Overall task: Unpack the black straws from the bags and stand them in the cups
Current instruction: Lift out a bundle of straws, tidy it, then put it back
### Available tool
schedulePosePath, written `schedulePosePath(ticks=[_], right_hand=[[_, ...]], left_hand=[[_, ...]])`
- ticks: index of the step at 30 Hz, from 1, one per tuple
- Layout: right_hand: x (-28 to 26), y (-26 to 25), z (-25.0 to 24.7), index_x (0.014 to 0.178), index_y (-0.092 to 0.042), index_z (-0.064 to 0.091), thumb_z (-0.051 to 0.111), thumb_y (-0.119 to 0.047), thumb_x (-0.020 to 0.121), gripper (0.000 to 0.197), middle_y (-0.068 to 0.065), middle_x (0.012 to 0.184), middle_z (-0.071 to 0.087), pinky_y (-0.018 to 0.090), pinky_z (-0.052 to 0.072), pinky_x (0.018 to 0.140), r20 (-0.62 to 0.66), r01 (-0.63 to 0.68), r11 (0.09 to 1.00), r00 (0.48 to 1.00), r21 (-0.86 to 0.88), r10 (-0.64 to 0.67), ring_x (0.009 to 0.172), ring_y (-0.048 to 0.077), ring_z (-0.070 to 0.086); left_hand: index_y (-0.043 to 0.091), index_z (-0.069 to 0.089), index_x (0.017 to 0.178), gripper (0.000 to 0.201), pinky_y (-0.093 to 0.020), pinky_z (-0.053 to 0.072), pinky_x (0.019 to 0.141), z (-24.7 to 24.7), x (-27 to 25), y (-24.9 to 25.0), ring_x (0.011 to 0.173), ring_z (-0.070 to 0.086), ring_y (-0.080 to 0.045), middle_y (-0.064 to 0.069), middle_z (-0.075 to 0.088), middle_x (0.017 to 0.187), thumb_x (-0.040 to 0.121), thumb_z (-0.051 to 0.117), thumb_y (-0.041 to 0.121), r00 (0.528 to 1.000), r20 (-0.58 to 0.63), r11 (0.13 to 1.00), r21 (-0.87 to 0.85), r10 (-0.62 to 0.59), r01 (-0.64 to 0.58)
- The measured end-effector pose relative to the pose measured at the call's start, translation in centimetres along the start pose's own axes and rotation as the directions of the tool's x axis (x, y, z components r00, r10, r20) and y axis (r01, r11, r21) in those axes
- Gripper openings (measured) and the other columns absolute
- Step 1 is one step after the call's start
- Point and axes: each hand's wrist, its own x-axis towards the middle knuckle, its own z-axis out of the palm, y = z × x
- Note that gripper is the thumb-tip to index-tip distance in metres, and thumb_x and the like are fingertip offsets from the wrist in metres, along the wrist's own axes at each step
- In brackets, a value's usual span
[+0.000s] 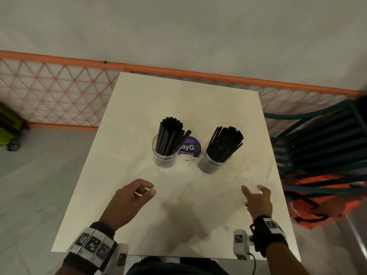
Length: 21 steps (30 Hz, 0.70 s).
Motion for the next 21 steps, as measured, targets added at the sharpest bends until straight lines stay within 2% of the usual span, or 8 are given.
schedulePosePath(ticks=[3,6,9,11,13,15,18,21], right_hand=[[0.6,-1.0,-0.3,0.141,-0.021,0.027,0.076,-0.046,0.078,0.084,0.013,0.112,0.065,0.047,0.047,0.086,-0.071,0.038,0.994,0.996,-0.106,-0.046,0.087,0.032,0.061],[0.5,-1.9,-0.8,0.148,-0.023,0.016,0.081,-0.043,0.072,0.102,0.014,0.143,0.04,0.057,0.047,0.09,-0.155,0.146,0.964,0.971,-0.224,-0.183,0.116,0.04,0.056],[-0.2,-2.8,-1.8,0.144,-0.021,0.029,0.079,-0.037,0.076,0.086,0.015,0.14,0.041,0.056,0.049,0.089,-0.199,0.334,0.891,0.893,-0.306,-0.404,0.123,0.037,0.047],[-0.1,-2.8,-2.3,0.134,-0.024,0.045,0.072,-0.042,0.08,0.063,0.011,0.132,0.05,0.052,0.048,0.089,-0.099,0.39,0.805,0.873,-0.446,-0.478,0.119,0.034,0.046],[0.6,-2.3,-2.1,0.125,-0.03,0.053,0.065,-0.05,0.084,0.048,0.003,0.125,0.058,0.046,0.047,0.091,0.127,0.369,0.751,0.924,-0.547,-0.361,0.116,0.029,0.048],[1.0,-1.4,-1.8,0.121,-0.034,0.056,0.062,-0.054,0.084,0.042,-0.001,0.125,0.058,0.043,0.046,0.091,0.293,0.362,0.718,0.929,-0.594,-0.227,0.117,0.026,0.049],[1.2,-0.8,-1.5,0.117,-0.038,0.056,0.058,-0.059,0.085,0.039,-0.005,0.12,0.058,0.04,0.048,0.085,0.316,0.393,0.651,0.918,-0.65,-0.238,0.112,0.022,0.051],[0.3,-1.7,-2.2,0.1,-0.04,0.057,0.053,-0.062,0.087,0.026,-0.011,0.101,0.061,0.038,0.053,0.079,0.307,0.441,0.645,0.897,-0.624,-0.317,0.086,0.011,0.06]], left_hand=[[0.036,0.069,0.1,0.014,-0.035,0.055,0.079,0.7,0.0,0.6,0.077,0.069,-0.013,0.006,0.07,0.086,0.089,0.068,0.045,1.0,-0.008,1.0,-0.004,0.001,-0.001],[0.036,0.069,0.099,0.012,-0.035,0.055,0.079,1.4,-0.2,1.1,0.076,0.069,-0.014,0.004,0.069,0.086,0.089,0.069,0.043,1.0,-0.02,1.0,-0.019,0.007,-0.007],[0.036,0.069,0.099,0.012,-0.034,0.053,0.078,1.8,-0.6,1.5,0.074,0.068,-0.016,0.003,0.069,0.086,0.089,0.07,0.043,0.999,-0.045,0.999,-0.05,0.008,-0.011],[0.037,0.069,0.098,0.011,-0.034,0.053,0.077,2.2,-0.7,1.6,0.073,0.068,-0.016,0.003,0.067,0.085,0.089,0.07,0.042,0.998,-0.065,0.997,-0.079,-0.001,-0.004],[0.037,0.069,0.099,0.01,-0.034,0.053,0.076,2.5,-0.8,1.8,0.073,0.067,-0.019,0.002,0.066,0.085,0.089,0.07,0.041,0.996,-0.086,0.994,-0.113,-0.011,0.002],[0.038,0.068,0.098,0.009,-0.03,0.051,0.072,2.8,-0.7,2.3,0.07,0.064,-0.018,0.005,0.065,0.085,0.089,0.07,0.04,0.993,-0.121,0.989,-0.145,-0.015,-0.003],[0.034,0.066,0.099,0.013,-0.022,0.046,0.069,3.1,-0.3,3.8,0.07,0.06,-0.007,0.016,0.065,0.085,0.088,0.071,0.04,0.977,-0.211,0.983,-0.182,-0.013,-0.026],[0.04,0.056,0.111,0.045,-0.023,0.047,0.074,2.9,0.6,5.5,0.085,0.063,-0.006,0.014,0.066,0.095,0.075,0.076,0.058,0.955,-0.294,0.968,-0.25,-0.046,-0.031]])
